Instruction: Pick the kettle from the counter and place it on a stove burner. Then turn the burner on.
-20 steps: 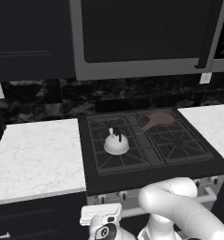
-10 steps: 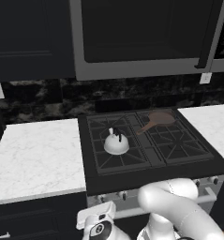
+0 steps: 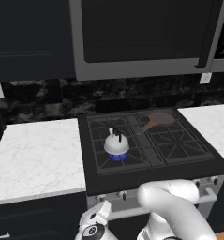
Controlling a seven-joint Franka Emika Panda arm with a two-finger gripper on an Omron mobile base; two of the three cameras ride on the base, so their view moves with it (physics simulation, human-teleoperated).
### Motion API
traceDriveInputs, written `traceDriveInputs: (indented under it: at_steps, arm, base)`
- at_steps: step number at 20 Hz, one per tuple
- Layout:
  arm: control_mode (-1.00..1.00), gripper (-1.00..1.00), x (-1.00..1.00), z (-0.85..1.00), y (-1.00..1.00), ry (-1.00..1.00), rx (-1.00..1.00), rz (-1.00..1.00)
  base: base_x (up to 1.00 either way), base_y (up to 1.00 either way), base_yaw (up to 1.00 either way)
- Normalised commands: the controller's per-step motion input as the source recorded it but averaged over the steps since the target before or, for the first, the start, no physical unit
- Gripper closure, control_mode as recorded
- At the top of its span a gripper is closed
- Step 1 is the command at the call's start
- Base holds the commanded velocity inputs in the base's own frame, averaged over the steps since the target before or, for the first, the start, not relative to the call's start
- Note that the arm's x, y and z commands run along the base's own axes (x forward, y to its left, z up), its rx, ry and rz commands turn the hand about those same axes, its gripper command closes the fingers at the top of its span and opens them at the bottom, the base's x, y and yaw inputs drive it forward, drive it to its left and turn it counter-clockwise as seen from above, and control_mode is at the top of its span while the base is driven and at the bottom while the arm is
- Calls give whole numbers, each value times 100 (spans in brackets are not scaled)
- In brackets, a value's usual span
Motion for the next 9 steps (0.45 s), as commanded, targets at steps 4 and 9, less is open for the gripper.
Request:
traceDriveInputs:
  at_steps: [4, 9]
  arm:
    - [-100, 100, 9, 18, 29, 6, -16, 4]
    - [-100, 100, 0, 0, 0, 0, 0, 0]
  base:
    - [0, 0, 0]
    - [0, 0, 0]
